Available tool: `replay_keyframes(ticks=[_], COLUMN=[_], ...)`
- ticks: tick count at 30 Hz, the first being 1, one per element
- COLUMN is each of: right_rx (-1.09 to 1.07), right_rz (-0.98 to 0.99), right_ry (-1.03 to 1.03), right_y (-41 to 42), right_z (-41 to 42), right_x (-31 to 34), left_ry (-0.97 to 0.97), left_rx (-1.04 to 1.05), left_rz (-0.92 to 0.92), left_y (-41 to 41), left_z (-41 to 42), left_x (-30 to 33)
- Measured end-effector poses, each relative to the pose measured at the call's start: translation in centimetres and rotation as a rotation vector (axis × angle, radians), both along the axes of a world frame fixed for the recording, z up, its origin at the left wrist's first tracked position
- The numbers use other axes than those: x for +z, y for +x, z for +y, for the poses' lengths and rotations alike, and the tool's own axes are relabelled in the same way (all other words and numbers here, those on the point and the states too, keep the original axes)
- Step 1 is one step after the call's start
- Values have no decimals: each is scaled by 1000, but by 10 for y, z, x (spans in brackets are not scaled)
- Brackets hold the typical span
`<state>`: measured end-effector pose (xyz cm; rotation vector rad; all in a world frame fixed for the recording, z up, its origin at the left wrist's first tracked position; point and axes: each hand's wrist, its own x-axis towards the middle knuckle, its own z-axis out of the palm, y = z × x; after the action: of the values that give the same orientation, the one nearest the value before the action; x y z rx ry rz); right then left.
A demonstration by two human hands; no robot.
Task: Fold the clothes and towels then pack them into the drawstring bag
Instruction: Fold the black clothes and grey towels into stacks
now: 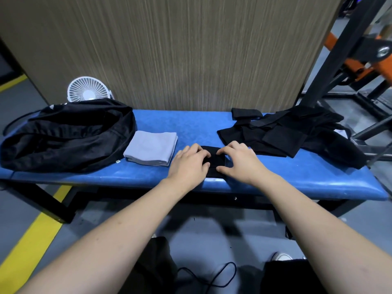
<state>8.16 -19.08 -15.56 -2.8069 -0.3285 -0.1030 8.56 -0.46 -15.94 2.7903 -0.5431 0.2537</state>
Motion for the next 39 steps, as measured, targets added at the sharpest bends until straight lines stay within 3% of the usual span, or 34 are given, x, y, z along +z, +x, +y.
replay_keyframes(ticks=[18, 24, 33, 39], right_rx=[19, 3, -166, -278], right_rz=[-65, -86, -114, -140], right_ry=[-3, -15, 4, 30], right_y=[6, 2, -8, -18], right_z=[37, 4, -70, -116], right_x=[-5, 1, 9, 10], left_ry=[160, 106, 28, -36], left_rx=[45, 39, -59, -122], left_rz=[-93, -99, -206, -185], left_y=[8, 4, 8, 10], left_z=[20, 3, -50, -103], left_x=[-1, 10, 5, 3])
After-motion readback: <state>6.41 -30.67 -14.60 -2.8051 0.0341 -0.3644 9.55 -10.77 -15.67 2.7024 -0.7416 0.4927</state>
